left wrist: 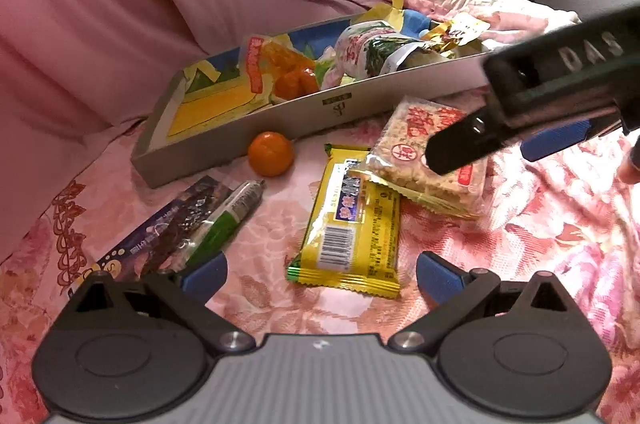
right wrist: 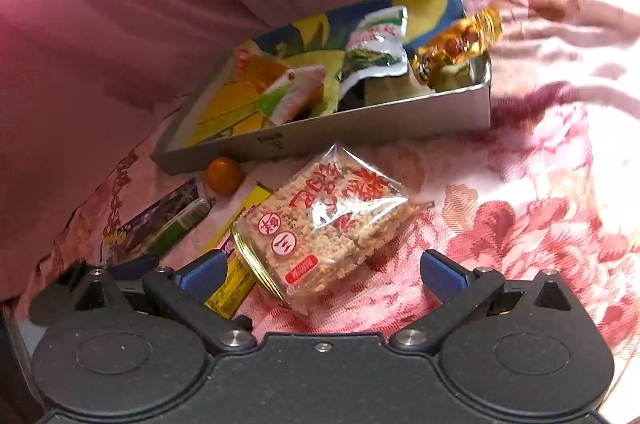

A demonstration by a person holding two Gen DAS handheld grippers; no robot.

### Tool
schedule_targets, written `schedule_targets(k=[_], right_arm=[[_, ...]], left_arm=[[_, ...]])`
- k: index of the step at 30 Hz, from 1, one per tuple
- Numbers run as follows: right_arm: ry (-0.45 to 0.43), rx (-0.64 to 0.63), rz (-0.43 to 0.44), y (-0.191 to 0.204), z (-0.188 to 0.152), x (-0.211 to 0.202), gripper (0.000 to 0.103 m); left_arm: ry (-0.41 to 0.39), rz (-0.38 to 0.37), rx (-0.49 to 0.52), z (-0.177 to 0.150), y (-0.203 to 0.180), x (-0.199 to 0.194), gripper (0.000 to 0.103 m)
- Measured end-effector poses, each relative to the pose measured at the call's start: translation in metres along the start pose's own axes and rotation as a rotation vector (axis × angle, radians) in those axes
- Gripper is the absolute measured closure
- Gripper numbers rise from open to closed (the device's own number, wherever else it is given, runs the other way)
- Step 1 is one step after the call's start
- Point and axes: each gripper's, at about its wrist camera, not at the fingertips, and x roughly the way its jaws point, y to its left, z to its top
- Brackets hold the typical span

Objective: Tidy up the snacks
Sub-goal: 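Close right gripper on the rice cracker bar while left gripper grasps the yellow wafer bar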

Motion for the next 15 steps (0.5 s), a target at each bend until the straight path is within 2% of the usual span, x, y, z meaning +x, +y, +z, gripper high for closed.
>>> schedule_targets(k=[9,12,15], right_arm=[[0.061,0.172,-0.088,0.016,0.039,0.025,0.001],[0.119,0.204,-0.183,0.025,0.052,0.037,0.001],[0.136,0.158,-0.264,0.039,0.058,0.047,0.001]], left_arm=[[-0.011,-0.005,0.028,0.002,-0.001,0.004,0.000],[-0.012,-0.015,0.035,0.003,-0.003,0.005,0.000],[-0.013,-0.023,0.031,0.003,-0.003,0.006,0.000]])
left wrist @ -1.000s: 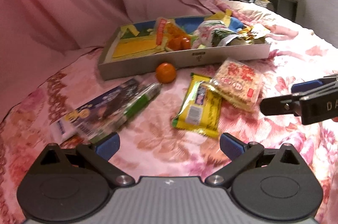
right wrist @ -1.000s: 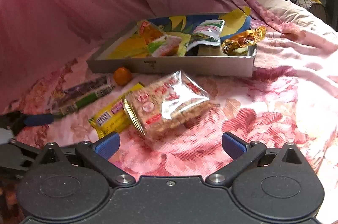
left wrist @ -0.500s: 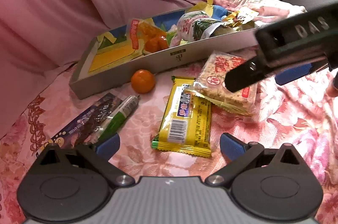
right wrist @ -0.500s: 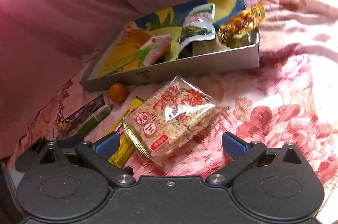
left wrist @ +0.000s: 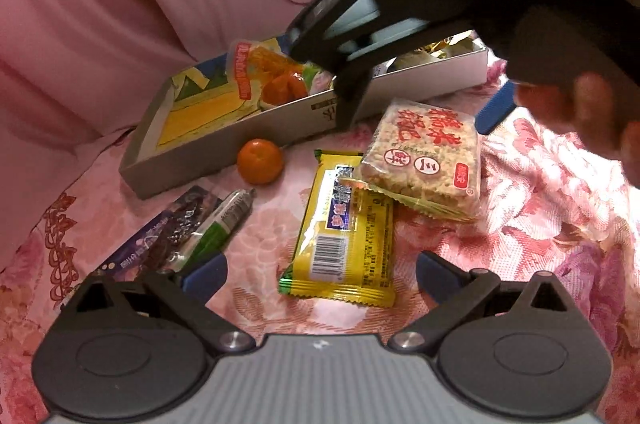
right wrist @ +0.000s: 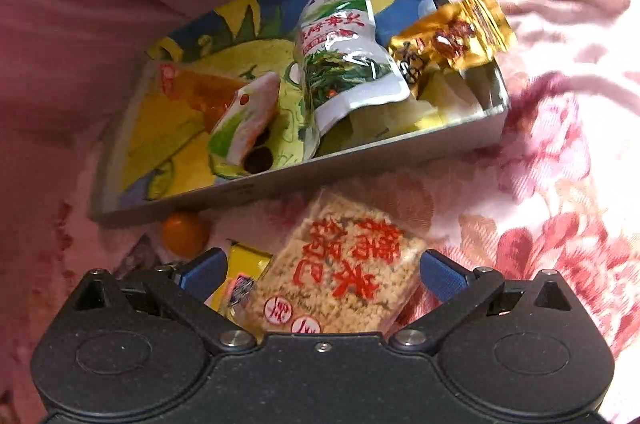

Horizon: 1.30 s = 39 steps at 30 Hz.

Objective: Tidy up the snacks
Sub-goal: 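Close right gripper on the rice cracker bar while left gripper grasps the yellow wafer bar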

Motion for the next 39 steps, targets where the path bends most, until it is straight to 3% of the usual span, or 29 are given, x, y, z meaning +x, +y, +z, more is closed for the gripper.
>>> schedule_targets(k=[4,8,14,20,26,39], right_arm=[[0.003,-0.067,-0.076,0.015,-0.005,0.007,0.001],[-0.003,-0.101,-0.093,0.013,-0.014,0.011,0.005],[-0.020,-0.196,-0.008,-0.011,-0.021,0.003,0.007],[-0.053,-0.443,0.064,-0.038,-0.042,-0.013,0.011],[-0.140,-0.630,0.055,-0.057,-0.076,-0.030,0.014],[-0.142,-0.607,0.066,-0.069,-0.087,-0.020,0.005]], left_arm=[[0.005,-0.015,-0.022,-0.001,0.003,0.002,0.000],[0.009,-0.029,-0.040,-0.001,0.006,0.000,0.001],[0.017,-0.067,-0.037,0.000,0.007,0.000,0.001],[0.026,-0.081,-0.028,0.003,0.005,0.000,0.001],[0.058,-0.077,-0.015,0.003,0.005,0.004,0.001],[0.094,-0.013,-0.116,0.019,0.010,0.018,0.001]])
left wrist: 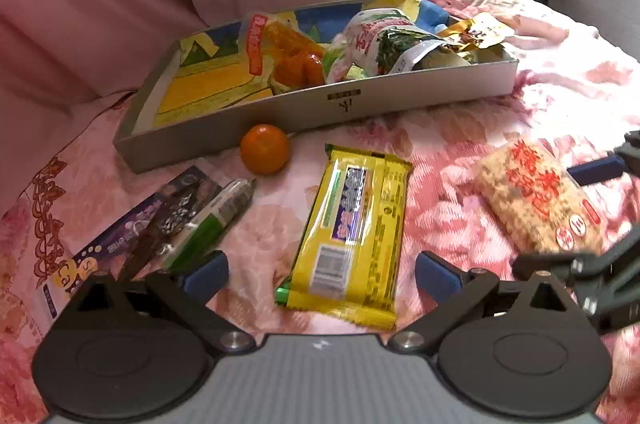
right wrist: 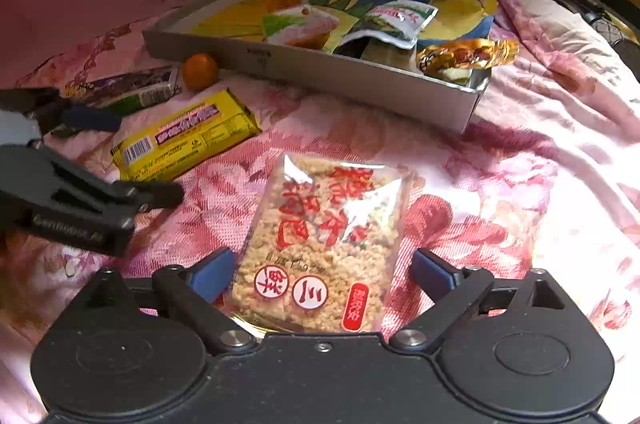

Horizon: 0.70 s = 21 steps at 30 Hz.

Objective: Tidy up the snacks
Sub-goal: 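Close right gripper on the rice cracker bar while left gripper grasps the yellow wafer bar, then lift both bars and carry them over the painted box lid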

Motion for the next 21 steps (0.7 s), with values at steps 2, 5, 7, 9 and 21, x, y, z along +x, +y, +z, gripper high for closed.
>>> schedule_targets(k=[2,5,7,9,21], right_arm=[[-0.001,-0.016,-0.005,0.003,-0.001,0.002,0.005],[-0.007,-0.032,-0.009,0.006,-0.002,0.003,0.005],[-0.008,-0.029,-0.003,0.005,-0.001,0.003,0.006],[-0.010,-0.020,0.006,0.004,-0.001,0.003,0.010],[-0.031,-0.049,0.025,0.009,-0.001,-0.004,0.021]], left_arm=[[0.000,0.011,0.000,0.003,-0.003,0.003,0.001],[-0.002,0.021,0.004,0.008,-0.007,0.006,0.001],[-0.003,0.025,0.013,0.010,-0.010,0.007,0.003],[-0.001,0.011,0.016,0.012,-0.011,0.007,0.009],[0.047,-0.001,0.013,0.018,-0.022,0.002,0.048]])
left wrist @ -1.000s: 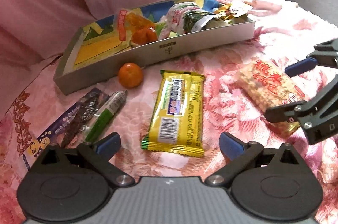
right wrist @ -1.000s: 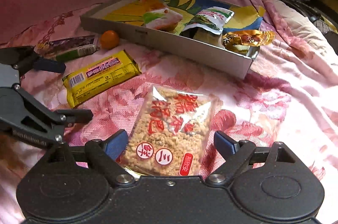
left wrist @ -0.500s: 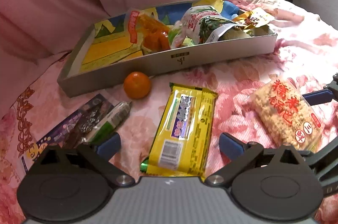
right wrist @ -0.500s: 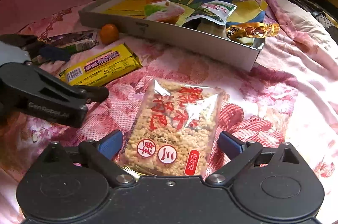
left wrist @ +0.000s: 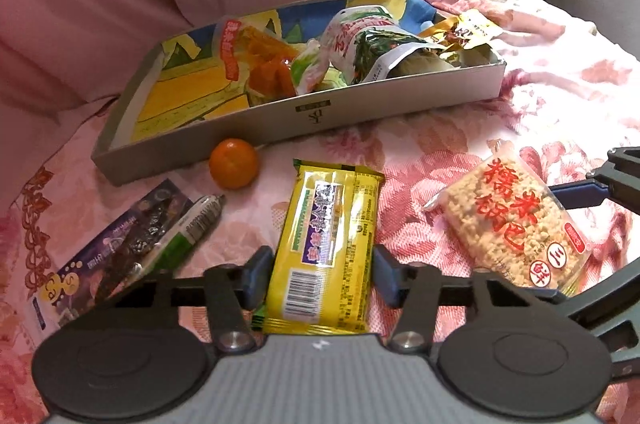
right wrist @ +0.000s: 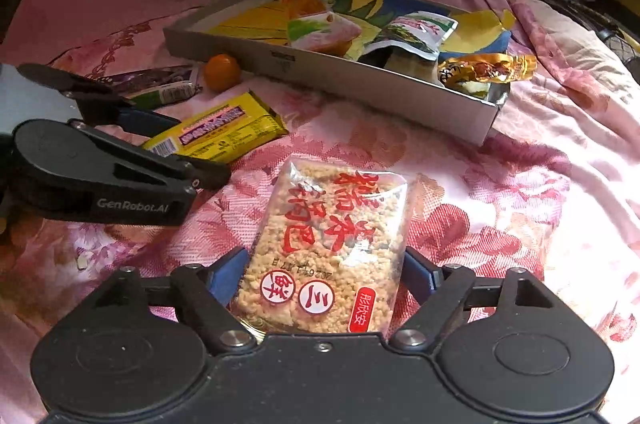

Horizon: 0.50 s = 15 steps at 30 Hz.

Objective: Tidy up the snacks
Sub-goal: 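Lift both bars and carry them over the painted box lid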

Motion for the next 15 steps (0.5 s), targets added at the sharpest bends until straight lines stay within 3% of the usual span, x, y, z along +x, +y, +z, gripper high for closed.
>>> schedule_targets(k=[8,15], right_arm=[[-0.057,-0.121,-0.022,0.014,-0.002,-0.006,0.023],[-0.136,-0.192,-0.080,0.019,-0.001,-0.011,0.023]], left_arm=[[0.051,0.050,-0.056,0.001,-0.004,-0.009,0.049],[0.009,0.137,-0.110,-0.003,-0.001,-0.028,0.050]])
